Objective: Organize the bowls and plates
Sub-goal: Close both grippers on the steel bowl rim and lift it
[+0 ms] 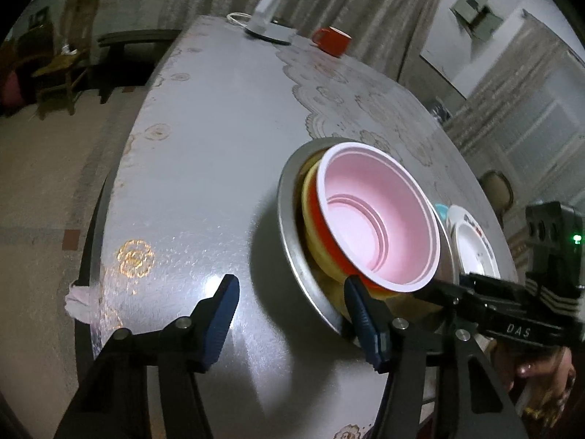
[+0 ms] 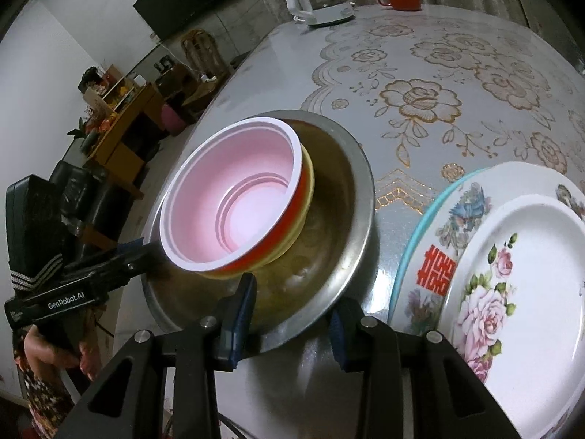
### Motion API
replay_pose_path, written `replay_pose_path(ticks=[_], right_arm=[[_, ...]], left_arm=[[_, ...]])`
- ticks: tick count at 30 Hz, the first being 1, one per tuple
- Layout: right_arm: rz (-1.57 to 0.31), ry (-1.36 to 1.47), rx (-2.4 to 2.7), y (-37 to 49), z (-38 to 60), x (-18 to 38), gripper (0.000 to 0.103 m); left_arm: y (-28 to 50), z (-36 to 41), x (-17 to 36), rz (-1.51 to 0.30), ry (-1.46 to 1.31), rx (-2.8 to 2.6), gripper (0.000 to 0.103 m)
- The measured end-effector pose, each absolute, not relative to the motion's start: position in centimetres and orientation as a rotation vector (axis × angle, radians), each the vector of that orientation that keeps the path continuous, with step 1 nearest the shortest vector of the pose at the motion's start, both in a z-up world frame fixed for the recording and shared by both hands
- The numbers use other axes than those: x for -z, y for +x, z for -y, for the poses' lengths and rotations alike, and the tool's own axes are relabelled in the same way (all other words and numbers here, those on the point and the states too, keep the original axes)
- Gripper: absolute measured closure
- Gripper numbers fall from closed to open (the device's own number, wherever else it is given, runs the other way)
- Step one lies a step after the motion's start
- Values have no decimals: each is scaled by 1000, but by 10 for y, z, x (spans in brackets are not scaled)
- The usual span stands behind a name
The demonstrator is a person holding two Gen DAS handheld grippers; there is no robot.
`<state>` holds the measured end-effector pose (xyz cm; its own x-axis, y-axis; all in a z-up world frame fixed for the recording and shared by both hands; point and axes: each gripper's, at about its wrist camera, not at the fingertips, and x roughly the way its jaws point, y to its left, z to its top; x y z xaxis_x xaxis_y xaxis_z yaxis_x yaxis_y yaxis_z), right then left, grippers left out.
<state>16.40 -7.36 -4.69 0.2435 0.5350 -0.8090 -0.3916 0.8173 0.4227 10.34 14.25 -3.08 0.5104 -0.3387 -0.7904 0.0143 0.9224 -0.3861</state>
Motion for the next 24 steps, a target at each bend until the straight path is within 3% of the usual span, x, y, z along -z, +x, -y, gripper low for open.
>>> replay_pose_path(ticks=[15, 24], right_arm=[[-1193, 200, -670, 168, 82, 48, 74], [-1151, 196, -692, 169, 79, 46, 81]], left_arm=[[117, -117, 40, -1115, -325, 391, 42], [105, -100, 37, -1012, -188, 381, 42]])
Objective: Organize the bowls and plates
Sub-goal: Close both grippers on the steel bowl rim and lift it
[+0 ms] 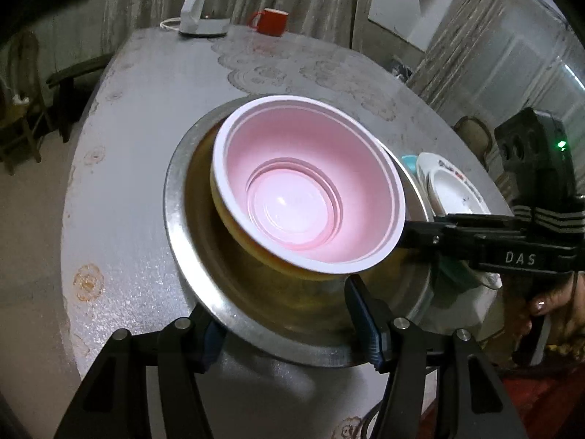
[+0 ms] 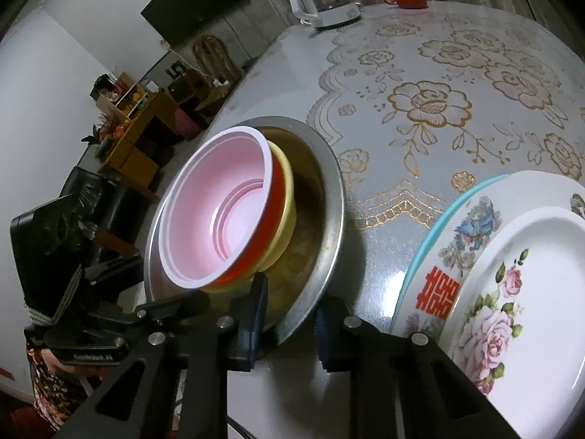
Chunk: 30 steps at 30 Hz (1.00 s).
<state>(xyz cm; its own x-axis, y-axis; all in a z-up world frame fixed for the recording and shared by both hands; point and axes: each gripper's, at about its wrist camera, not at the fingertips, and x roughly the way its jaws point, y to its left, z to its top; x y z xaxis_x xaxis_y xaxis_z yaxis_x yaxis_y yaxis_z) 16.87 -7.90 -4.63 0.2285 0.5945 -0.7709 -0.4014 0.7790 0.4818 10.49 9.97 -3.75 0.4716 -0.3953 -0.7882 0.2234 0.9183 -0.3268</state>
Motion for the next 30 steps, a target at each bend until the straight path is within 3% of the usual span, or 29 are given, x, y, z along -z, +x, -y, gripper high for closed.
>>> replay_pose_path(ticks=[30], right_arm=[[-1082, 184, -679, 156, 92, 39, 82]], left_arm=[[76, -85, 20, -884, -168, 284, 42]])
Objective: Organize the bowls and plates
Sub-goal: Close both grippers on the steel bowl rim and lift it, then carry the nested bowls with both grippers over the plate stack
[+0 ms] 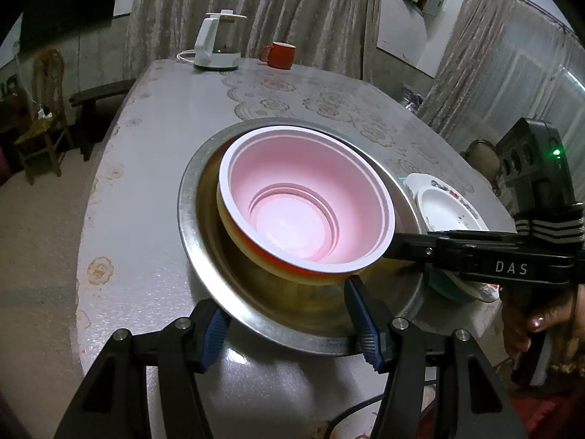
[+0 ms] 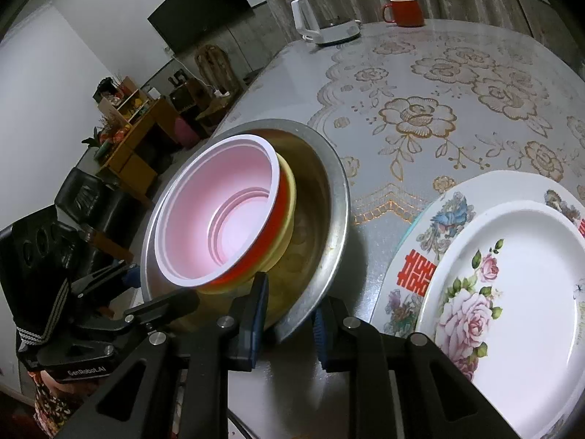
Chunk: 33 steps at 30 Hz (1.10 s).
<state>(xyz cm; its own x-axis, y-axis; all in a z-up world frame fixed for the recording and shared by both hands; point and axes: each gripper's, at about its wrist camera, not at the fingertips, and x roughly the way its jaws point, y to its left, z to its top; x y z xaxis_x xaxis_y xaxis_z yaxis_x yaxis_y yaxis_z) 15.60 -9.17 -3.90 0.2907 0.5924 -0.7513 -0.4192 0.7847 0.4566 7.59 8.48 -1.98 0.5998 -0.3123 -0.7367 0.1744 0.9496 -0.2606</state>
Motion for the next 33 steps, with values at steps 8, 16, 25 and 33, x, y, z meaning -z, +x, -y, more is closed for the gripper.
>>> replay_pose_path(ticks=[8, 16, 25, 33], right_arm=[[-1062, 195, -677, 154, 95, 34, 82], [-1019, 203, -665, 149, 105, 20, 82], [-982, 223, -637, 142, 126, 4, 82], [-937, 234, -587, 132, 153, -13, 82]], left_arm=[[72, -84, 11, -860, -179, 285, 42], [71, -75, -5, -822, -152, 302, 42], [73, -53, -21, -800, -100, 342, 42], [77, -30, -35, -777, -86, 397, 42]])
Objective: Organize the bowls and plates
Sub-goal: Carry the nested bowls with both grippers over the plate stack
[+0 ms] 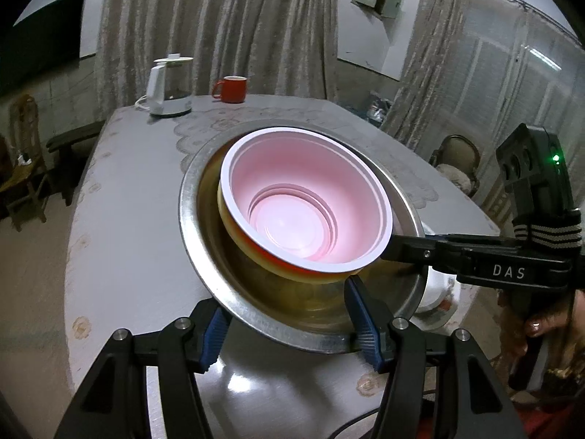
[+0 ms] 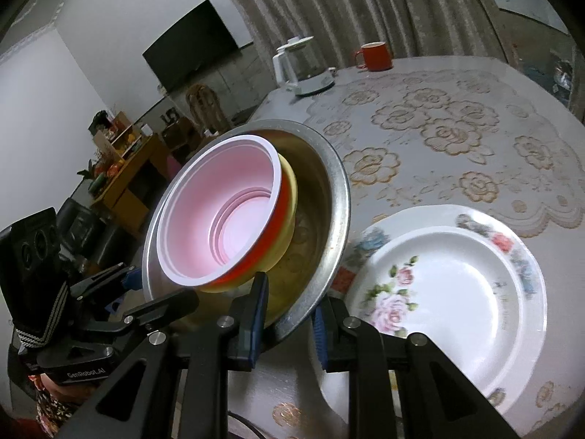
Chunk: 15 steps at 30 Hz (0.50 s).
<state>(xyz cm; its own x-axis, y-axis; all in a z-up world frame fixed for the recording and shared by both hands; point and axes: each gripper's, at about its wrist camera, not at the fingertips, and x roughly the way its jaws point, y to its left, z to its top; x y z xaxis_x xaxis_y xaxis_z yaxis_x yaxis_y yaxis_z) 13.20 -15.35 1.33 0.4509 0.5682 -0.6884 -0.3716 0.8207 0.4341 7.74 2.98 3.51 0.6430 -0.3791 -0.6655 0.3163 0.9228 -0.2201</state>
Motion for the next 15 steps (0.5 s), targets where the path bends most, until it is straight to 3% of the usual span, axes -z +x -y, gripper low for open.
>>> replay_pose_path(ticks=[15], right_arm=[[-887, 310, -490, 114, 213, -27, 82]], left_arm=[[94, 29, -53, -767, -39, 503, 42]])
